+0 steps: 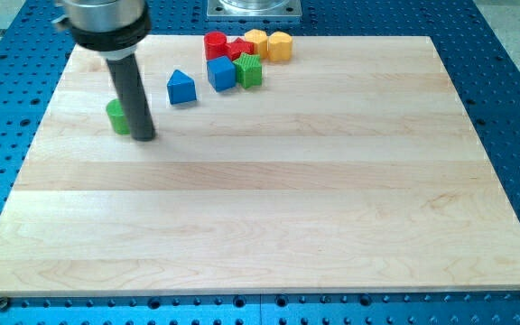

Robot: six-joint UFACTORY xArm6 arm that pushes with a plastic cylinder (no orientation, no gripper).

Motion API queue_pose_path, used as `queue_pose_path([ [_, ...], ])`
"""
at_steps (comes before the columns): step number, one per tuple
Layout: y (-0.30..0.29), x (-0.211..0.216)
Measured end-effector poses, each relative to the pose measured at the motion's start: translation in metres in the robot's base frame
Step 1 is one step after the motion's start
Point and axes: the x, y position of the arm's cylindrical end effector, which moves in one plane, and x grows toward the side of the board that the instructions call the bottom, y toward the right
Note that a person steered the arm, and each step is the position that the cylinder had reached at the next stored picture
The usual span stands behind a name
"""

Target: Move the green circle to the center left side

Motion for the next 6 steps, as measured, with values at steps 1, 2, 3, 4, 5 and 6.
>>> queue_pose_path([
  [1,0.023,-0.049],
  [2,-0.022,-0.048],
  [3,-0.026,-0.014],
  [4,0.025,-0.006],
  [5,0.005,0.018],
  [6,-0.011,0.019],
])
